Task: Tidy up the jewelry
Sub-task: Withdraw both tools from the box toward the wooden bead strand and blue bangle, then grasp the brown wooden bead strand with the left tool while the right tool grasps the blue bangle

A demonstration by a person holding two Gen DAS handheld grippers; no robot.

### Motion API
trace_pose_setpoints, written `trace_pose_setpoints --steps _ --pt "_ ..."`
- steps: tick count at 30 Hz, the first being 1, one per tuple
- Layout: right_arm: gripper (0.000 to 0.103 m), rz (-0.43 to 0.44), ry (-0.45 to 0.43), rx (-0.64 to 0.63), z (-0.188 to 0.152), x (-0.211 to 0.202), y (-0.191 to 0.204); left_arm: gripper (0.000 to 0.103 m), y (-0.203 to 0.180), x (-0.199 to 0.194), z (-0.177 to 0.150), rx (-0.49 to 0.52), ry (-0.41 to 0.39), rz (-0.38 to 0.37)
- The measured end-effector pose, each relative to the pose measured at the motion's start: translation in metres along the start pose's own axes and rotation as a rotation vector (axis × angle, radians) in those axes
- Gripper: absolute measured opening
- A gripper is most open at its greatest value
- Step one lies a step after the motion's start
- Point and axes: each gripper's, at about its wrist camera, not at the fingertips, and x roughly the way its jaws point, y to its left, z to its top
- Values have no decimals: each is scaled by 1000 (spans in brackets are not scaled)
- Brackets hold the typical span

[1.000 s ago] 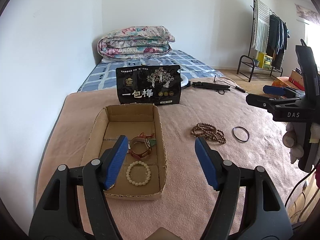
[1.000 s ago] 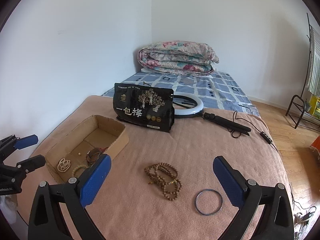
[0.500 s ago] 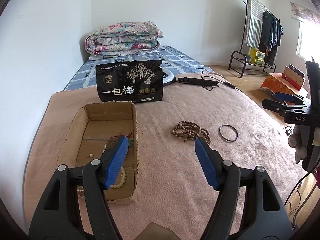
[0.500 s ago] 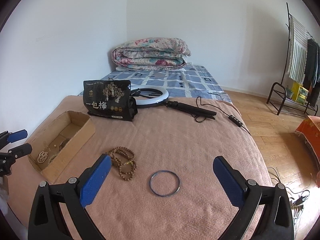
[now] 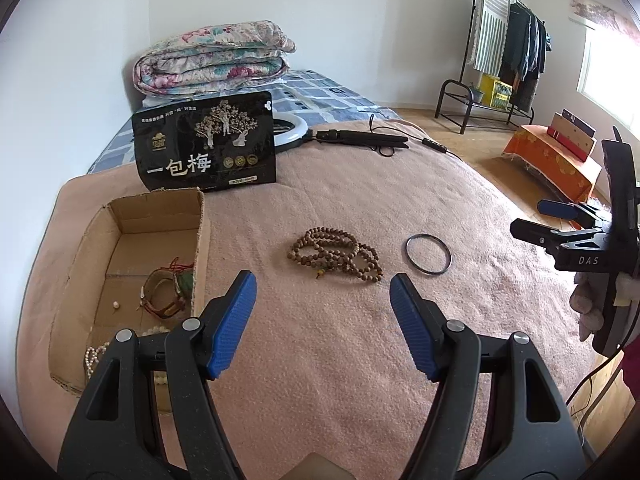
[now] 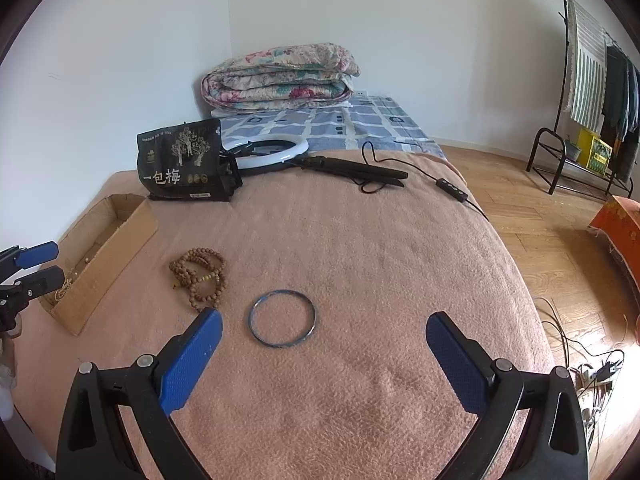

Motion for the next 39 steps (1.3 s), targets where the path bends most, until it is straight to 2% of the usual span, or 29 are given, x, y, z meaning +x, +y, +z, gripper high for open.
trace_pose_setpoints --steps 12,21,26,34,37,39 --pt "103 51 75 3 -17 41 -11 71 -17 66 3 -31 74 -44" --pt "100 87 123 -4 -20 76 -9 71 -12 117 2 -57 114 -26" --pt "100 100 137 -17 -22 92 -1 71 -7 139 5 -96 137 -46" --pt "103 78 131 -62 -20 104 10 71 -8 169 11 -88 170 -18" --pt "103 79 134 -78 -18 109 14 78 -11 178 10 -57 177 9" --pt "103 85 142 -93 -18 112 17 79 -14 181 9 -40 168 25"
